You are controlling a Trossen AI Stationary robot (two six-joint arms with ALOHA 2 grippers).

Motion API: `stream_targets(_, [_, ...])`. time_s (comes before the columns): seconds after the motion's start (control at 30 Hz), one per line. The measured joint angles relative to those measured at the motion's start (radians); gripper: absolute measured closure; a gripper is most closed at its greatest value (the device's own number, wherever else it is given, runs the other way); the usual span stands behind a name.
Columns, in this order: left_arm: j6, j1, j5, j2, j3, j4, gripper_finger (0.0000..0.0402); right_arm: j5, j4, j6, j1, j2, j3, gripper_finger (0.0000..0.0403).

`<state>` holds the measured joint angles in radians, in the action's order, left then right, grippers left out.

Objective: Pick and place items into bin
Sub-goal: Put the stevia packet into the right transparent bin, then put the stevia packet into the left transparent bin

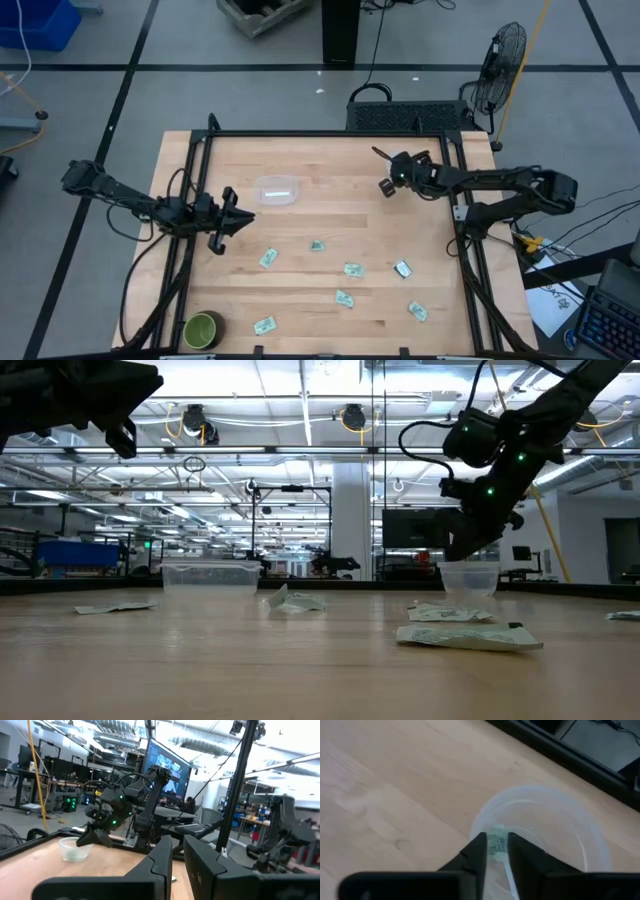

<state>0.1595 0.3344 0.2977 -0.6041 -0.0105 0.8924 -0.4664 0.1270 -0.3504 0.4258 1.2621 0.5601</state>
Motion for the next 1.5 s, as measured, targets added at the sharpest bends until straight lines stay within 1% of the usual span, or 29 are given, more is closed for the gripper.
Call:
stream_targets(0.17, [0.035, 0.0, -0.001, 0.0, 0.0, 0.01, 0.035, 0.0, -0.081, -0.001, -0.021, 0.0, -0.035, 0.0264])
stream_targets(0.3, [0.06, 0.0, -0.006, 0.0, 0.0, 0.008, 0.035, 0.026, -0.103, 0.0, -0.071, 0.0, -0.047, 0.0234])
stream_targets(0.4, [0.043, 0.005, -0.009, -0.006, 0.0, 0.007, 0.035, 0.013, -0.111, 0.028, -0.12, -0.004, -0.048, 0.0228])
stream_targets(0.53, [0.0, 0.023, -0.009, -0.033, -0.004, 0.005, 0.035, -0.025, -0.107, 0.054, -0.176, -0.031, -0.048, 0.0233])
stream_targets(0.67, [-0.02, 0.035, -0.029, -0.083, -0.053, -0.005, 0.035, -0.061, -0.109, 0.074, -0.222, -0.079, -0.048, 0.024])
stream_targets(0.73, [-0.039, 0.049, -0.056, -0.127, -0.092, -0.019, 0.035, -0.059, -0.112, 0.078, -0.247, -0.108, -0.048, 0.0242])
stream_targets(0.83, [-0.057, 0.064, -0.058, -0.225, -0.164, -0.076, 0.035, -0.057, -0.116, 0.076, -0.305, -0.151, -0.048, 0.0242])
stream_targets(1.03, [-0.08, 0.082, 0.042, -0.489, -0.357, -0.251, 0.035, -0.056, -0.192, 0.076, -0.476, -0.211, -0.048, 0.0243])
stream_targets(1.13, [-0.071, 0.078, 0.108, -0.603, -0.456, -0.379, 0.0346, -0.056, -0.243, 0.073, -0.569, -0.239, -0.048, 0.0243])
stream_targets(1.2, [-0.033, 0.066, 0.135, -0.663, -0.507, -0.438, 0.0333, -0.057, -0.286, 0.075, -0.635, -0.254, -0.048, 0.0243])
stream_targets(1.3, [0.074, 0.035, 0.145, -0.737, -0.558, -0.486, 0.0299, -0.06, -0.342, 0.085, -0.733, -0.266, -0.048, 0.0243])
stream_targets(1.4, [0.164, -0.005, 0.1, -0.798, -0.601, -0.519, 0.0258, -0.065, -0.406, 0.115, -0.827, -0.261, -0.048, 0.0243])
stream_targets(1.5, [0.242, -0.051, 0.046, -0.855, -0.626, -0.563, 0.0226, -0.088, -0.471, 0.151, -0.914, -0.247, -0.048, 0.0243])
